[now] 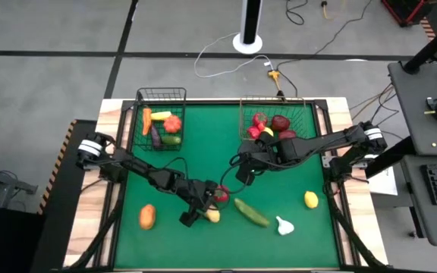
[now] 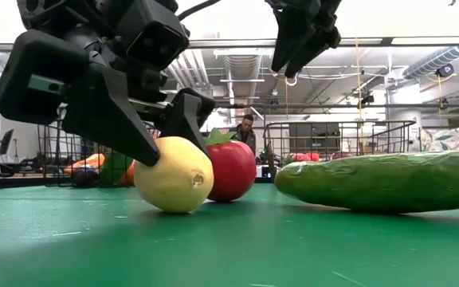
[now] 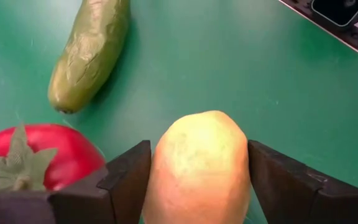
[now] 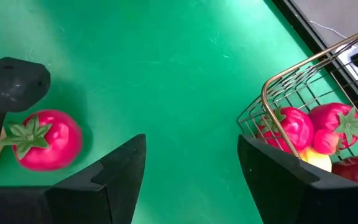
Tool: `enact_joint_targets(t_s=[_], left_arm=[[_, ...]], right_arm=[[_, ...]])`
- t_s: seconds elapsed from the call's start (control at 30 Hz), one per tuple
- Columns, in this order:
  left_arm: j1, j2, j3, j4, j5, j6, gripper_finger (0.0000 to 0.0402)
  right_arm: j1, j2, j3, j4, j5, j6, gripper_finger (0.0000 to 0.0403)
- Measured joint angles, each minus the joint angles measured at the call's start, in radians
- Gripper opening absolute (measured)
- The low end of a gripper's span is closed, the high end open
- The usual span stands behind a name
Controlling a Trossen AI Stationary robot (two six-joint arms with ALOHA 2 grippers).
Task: Sort produce into baskets
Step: Put the left yellow lemon into the right wire basket
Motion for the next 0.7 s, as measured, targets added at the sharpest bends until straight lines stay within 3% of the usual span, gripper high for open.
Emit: enact_joint_targets(t_s=[0.53, 0.7], left_arm=[[-0.002, -0.093, -0.016, -0.077, -0.007, 0.018, 0.0233], [-0.002, -0.174, -0.036, -0.072, -0.007, 0.020, 0.0233]], right_arm=[[0.000, 0.001, 0.000, 0.008, 0.001, -0.054, 0.0247], [0.015, 0.001, -0.001, 0.101, 0.014, -0.181, 0.0247]])
